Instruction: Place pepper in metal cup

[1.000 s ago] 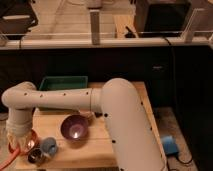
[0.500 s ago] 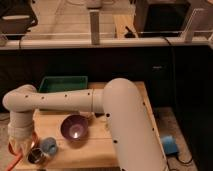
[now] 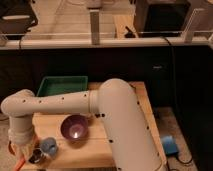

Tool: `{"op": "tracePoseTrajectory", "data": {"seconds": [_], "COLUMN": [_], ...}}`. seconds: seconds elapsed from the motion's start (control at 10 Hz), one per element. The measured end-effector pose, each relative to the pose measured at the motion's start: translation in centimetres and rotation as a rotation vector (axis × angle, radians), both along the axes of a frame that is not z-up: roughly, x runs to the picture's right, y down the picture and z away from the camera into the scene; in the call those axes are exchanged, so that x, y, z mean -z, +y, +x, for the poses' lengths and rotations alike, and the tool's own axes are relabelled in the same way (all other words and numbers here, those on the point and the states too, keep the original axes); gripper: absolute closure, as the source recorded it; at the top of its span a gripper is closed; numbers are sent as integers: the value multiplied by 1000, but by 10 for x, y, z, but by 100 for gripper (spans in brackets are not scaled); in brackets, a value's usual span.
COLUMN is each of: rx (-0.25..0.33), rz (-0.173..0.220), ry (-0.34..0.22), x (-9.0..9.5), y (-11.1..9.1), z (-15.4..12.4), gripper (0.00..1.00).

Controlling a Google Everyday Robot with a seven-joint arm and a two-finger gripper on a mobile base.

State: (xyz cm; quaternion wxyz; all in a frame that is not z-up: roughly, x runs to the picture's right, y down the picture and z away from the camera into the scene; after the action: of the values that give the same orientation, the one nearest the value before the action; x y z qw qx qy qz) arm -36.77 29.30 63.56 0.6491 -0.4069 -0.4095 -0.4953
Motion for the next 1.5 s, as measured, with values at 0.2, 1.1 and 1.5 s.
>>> {"op": "tracePoseTrajectory", "data": {"seconds": [0.2,1.1,1.5], "rx": [17,43,22], "rz": [-6,38,75], "ry": [38,151,181], "x": [-5,-32,-42], "y": [12,1,-12], "z": [10,52,56], "gripper": [72,72,72]}}
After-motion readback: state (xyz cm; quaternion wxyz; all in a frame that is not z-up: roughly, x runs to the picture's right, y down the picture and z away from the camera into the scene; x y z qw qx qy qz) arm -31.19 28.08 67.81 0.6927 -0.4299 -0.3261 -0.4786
